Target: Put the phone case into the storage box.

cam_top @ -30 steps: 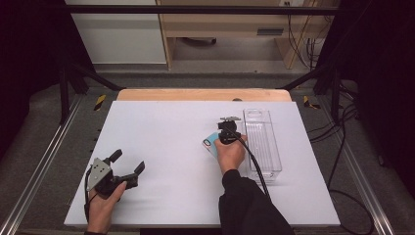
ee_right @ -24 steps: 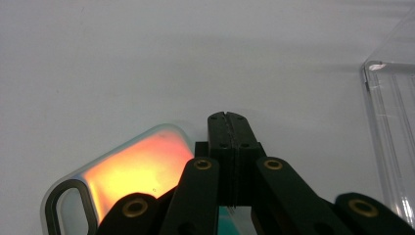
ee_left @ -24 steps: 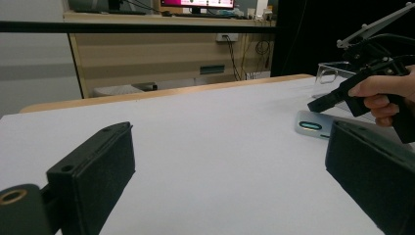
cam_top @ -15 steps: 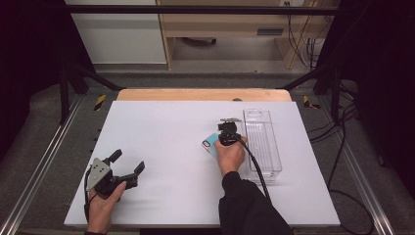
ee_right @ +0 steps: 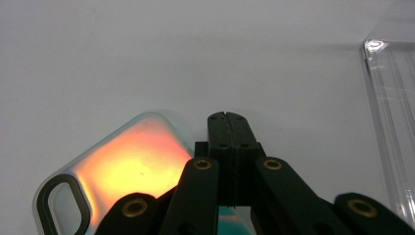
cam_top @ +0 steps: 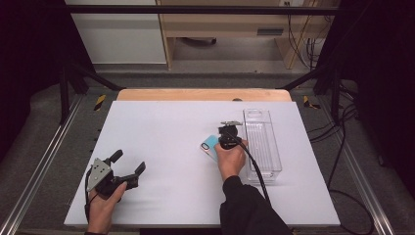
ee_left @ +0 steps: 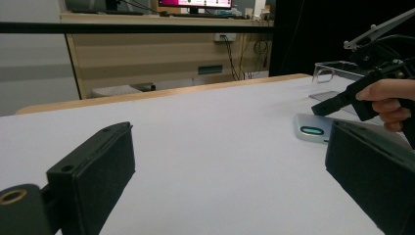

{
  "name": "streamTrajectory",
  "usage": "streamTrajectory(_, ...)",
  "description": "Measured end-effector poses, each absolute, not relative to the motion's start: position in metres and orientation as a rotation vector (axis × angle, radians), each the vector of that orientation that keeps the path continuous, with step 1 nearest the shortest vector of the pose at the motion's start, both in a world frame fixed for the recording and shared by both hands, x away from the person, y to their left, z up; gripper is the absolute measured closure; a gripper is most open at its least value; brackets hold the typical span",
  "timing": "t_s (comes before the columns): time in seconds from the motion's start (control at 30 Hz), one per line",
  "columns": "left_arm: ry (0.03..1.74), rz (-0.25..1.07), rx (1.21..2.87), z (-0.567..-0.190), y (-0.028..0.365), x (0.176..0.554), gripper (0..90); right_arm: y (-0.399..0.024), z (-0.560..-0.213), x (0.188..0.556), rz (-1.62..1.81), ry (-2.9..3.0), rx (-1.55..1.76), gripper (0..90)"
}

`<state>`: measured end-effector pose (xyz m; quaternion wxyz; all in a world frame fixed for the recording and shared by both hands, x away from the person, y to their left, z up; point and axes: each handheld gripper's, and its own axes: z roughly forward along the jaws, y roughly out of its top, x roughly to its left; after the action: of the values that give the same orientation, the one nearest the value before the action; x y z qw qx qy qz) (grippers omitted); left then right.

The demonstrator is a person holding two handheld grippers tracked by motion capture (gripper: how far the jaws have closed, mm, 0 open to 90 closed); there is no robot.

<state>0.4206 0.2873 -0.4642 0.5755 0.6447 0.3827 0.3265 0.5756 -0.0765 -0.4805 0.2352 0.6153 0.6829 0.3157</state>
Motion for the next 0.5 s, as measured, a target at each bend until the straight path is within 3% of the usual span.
streamTrajectory(0.5, 0.906, 0.764, 1.509, -0.464, 0.288, 0.42, 4.0, -0.072, -0.481, 0.553, 0.845, 1.887, 1.659, 90.0)
